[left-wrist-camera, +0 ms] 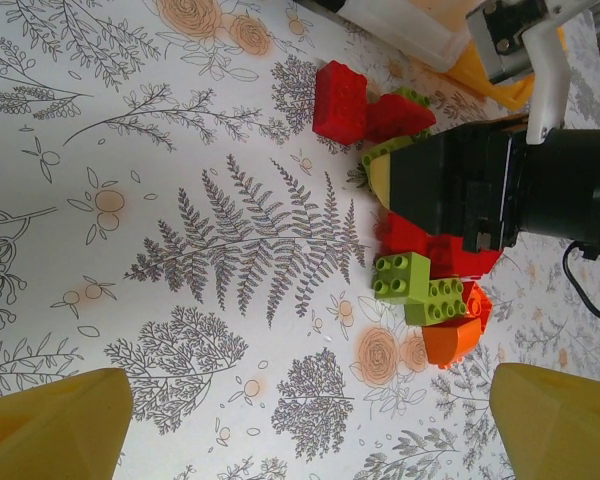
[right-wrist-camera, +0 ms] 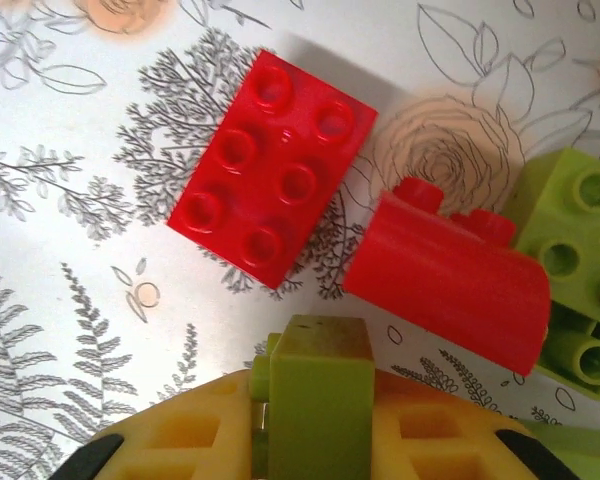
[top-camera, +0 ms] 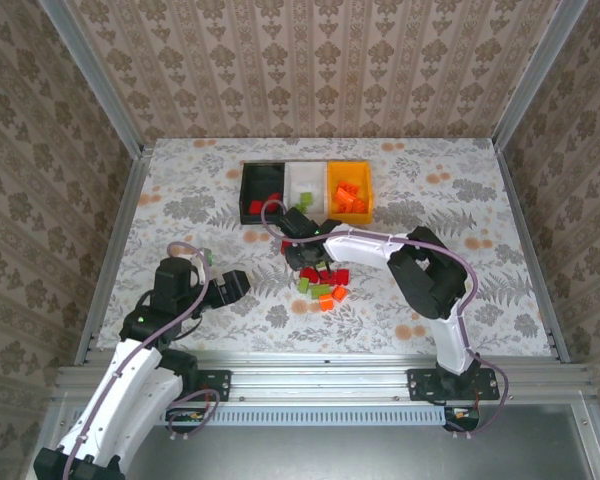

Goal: Sort the legos into containers by color

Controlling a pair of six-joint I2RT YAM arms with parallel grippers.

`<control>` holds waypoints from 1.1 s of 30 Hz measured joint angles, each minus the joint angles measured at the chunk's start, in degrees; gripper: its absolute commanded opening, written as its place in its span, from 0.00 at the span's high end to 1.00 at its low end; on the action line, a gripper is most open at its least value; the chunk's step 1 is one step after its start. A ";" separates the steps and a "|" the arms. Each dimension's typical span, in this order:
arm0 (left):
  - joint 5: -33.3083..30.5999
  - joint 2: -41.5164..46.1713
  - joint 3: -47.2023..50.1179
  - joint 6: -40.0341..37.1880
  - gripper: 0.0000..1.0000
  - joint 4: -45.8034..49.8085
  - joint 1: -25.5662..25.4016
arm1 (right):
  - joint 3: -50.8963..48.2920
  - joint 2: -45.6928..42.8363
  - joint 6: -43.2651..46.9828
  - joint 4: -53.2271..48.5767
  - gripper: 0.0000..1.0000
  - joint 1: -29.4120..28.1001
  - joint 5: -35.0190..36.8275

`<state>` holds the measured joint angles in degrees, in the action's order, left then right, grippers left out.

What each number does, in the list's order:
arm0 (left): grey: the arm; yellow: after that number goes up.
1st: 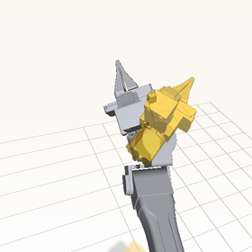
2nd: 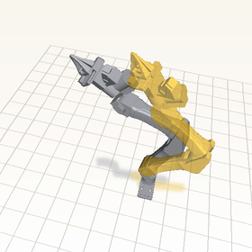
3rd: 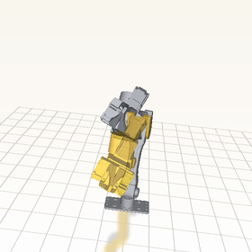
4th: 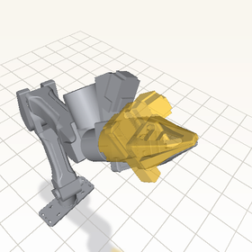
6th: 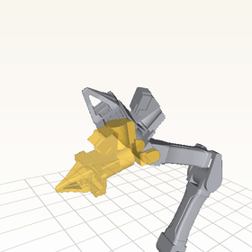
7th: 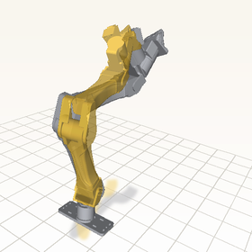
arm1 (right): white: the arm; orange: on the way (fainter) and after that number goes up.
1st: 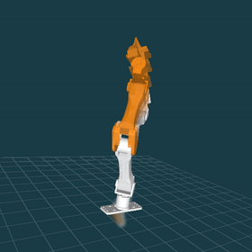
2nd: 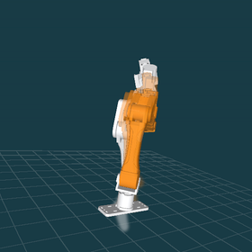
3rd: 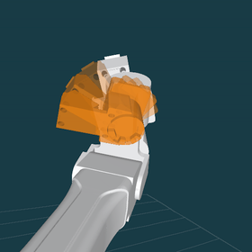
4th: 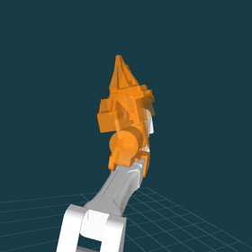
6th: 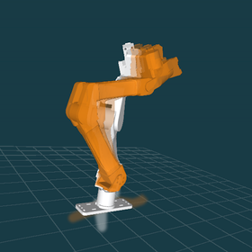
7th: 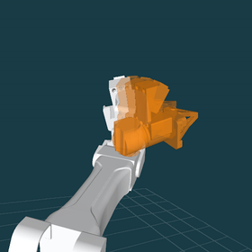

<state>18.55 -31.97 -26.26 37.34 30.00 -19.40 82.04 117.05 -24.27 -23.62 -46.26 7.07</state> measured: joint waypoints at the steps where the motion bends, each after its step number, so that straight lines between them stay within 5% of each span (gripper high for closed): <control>1: 0.11 0.00 0.00 0.02 0.06 0.00 0.00 | 0.09 -0.02 0.17 0.00 0.78 -0.33 0.11; 12: 1.42 1.99 7.85 10.12 0.00 -7.63 0.00 | 4.39 -9.42 1.90 -3.56 0.79 1.18 0.66; 22: 2.69 15.58 12.11 19.71 0.00 -6.97 -0.13 | 24.81 7.52 5.14 -6.69 0.78 11.65 3.08; 33: 2.95 18.86 11.89 22.51 0.00 -4.00 -0.44 | 36.17 16.02 6.56 -13.31 0.77 12.98 3.30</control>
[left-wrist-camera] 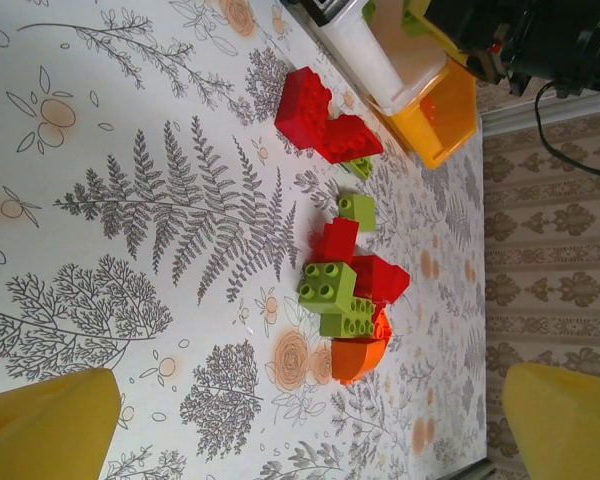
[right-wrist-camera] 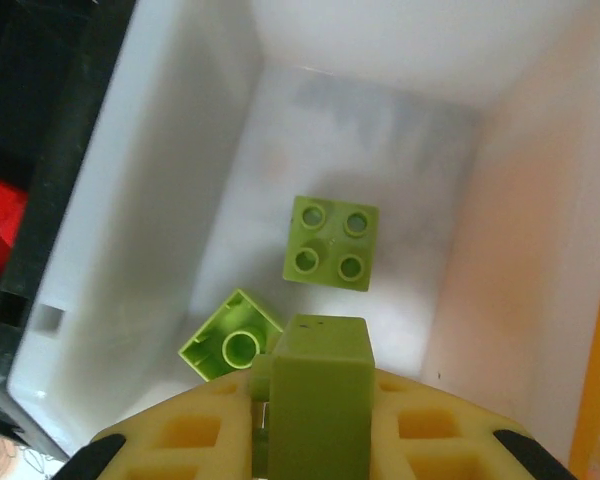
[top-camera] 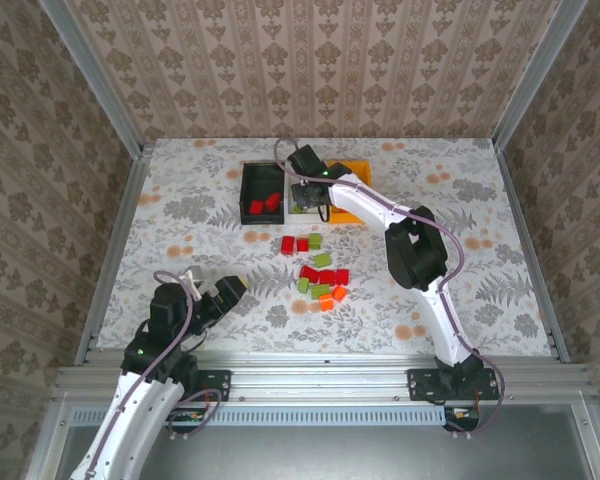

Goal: Sort the legos into containers by color

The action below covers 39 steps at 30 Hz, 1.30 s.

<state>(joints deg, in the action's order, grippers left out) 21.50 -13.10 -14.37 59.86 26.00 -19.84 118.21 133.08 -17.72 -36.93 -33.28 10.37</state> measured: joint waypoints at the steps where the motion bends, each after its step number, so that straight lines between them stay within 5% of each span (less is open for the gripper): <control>1: 0.00 0.00 0.00 0.15 0.00 0.00 0.00 | 0.63 0.20 0.04 -0.26 0.77 0.00 -0.02; 5: 0.00 -0.48 0.00 0.17 0.00 -0.02 0.00 | 2.84 1.31 0.22 -1.53 0.72 0.00 -0.02; 10: 0.09 -2.05 0.00 0.15 0.00 -0.02 0.00 | 3.21 1.90 0.98 -2.43 0.53 -0.07 0.31; 18: 0.42 -5.05 -0.35 -0.94 0.00 -0.59 0.00 | -0.59 -2.19 1.51 -1.66 0.45 -1.73 2.10; 29: 0.72 -12.17 -2.27 -3.58 0.00 -3.08 0.00 | -33.86 -31.63 0.48 4.83 0.45 -9.42 2.14; 39: 1.46 -14.05 -1.84 -3.74 0.00 -6.01 0.00 | -48.43 -32.76 -16.09 3.63 0.37 -23.23 -0.74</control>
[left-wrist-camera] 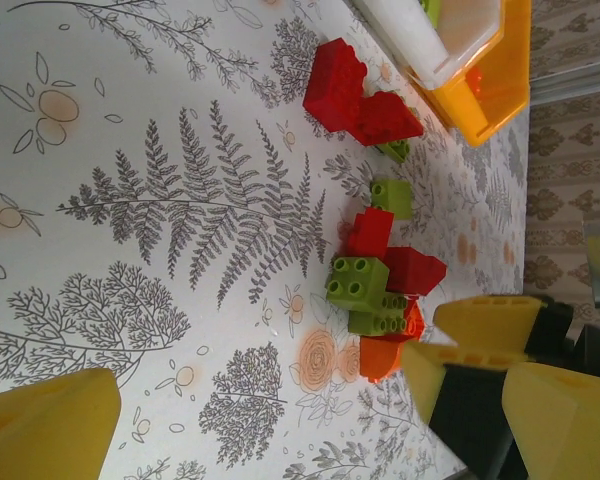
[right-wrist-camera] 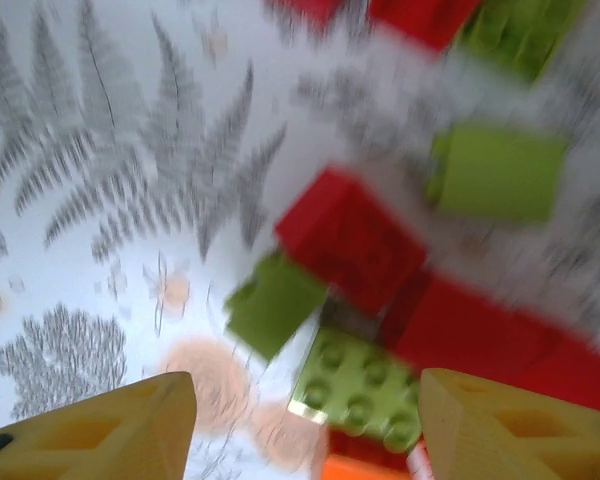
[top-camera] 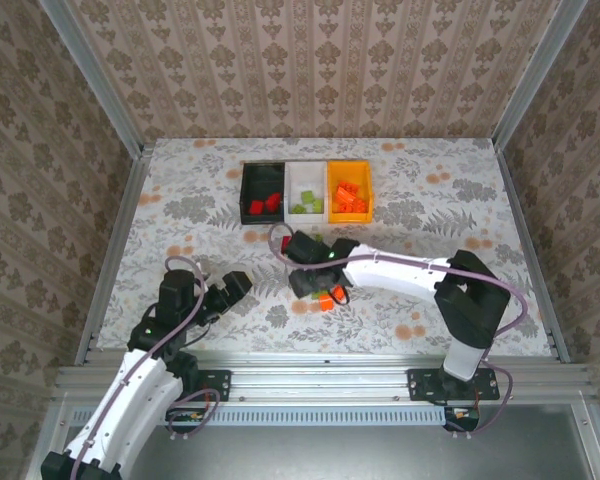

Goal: Sort the legos into containers by color

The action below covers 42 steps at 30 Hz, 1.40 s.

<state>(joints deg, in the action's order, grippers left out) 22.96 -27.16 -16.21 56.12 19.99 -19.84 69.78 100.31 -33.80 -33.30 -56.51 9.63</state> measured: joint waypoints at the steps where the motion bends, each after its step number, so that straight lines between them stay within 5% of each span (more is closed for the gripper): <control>1: 0.09 0.00 0.09 0.00 0.00 -0.09 0.00 | 0.28 0.24 -1.51 0.24 0.38 -0.57 0.02; 42: 1.11 1.77 0.83 -0.02 0.00 0.28 0.07 | 10.34 16.17 -2.97 2.16 0.71 -0.66 7.89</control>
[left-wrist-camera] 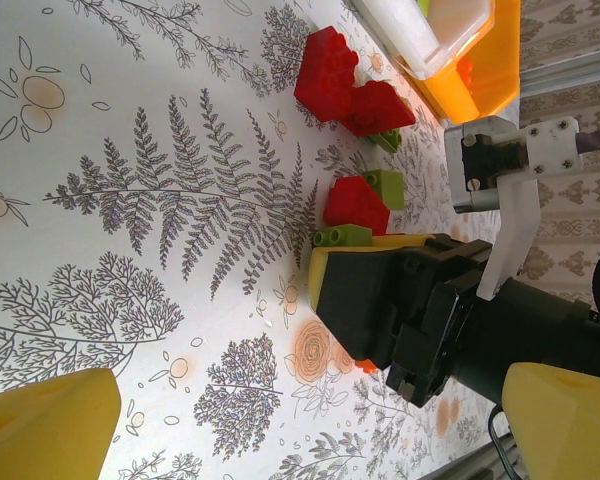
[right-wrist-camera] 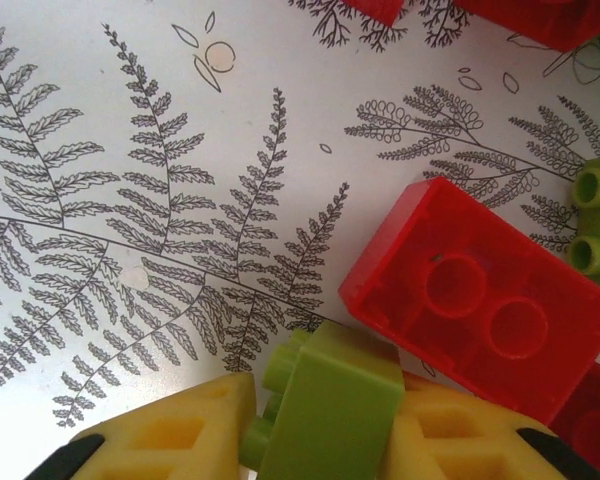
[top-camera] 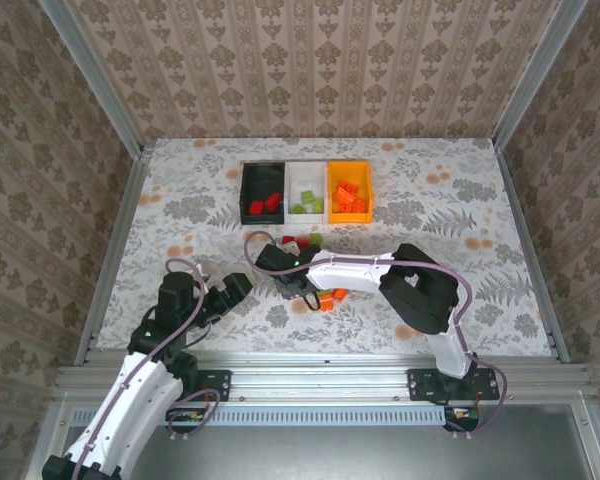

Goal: Sort the legos into containers by color

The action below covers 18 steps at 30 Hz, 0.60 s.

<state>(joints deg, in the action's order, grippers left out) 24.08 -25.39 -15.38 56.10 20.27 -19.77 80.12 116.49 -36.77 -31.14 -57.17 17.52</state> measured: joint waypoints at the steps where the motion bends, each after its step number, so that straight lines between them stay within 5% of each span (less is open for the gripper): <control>1: 0.00 0.00 0.00 0.00 0.00 0.00 0.00 | -0.02 0.00 0.17 0.20 0.71 0.00 0.09; 13: -0.04 -2.05 -0.02 0.09 0.00 -1.53 0.37 | 0.39 -7.65 2.56 -0.37 0.71 -0.44 -0.31; 18: 0.44 -13.31 -0.42 2.34 0.00 -11.63 1.16 | 8.87 -7.32 8.46 -0.37 0.70 8.15 -0.81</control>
<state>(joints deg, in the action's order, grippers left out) 24.51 -38.70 -15.79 58.43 8.64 -18.61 88.99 109.16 -28.32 -31.51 -49.01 16.71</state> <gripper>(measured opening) 0.997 0.297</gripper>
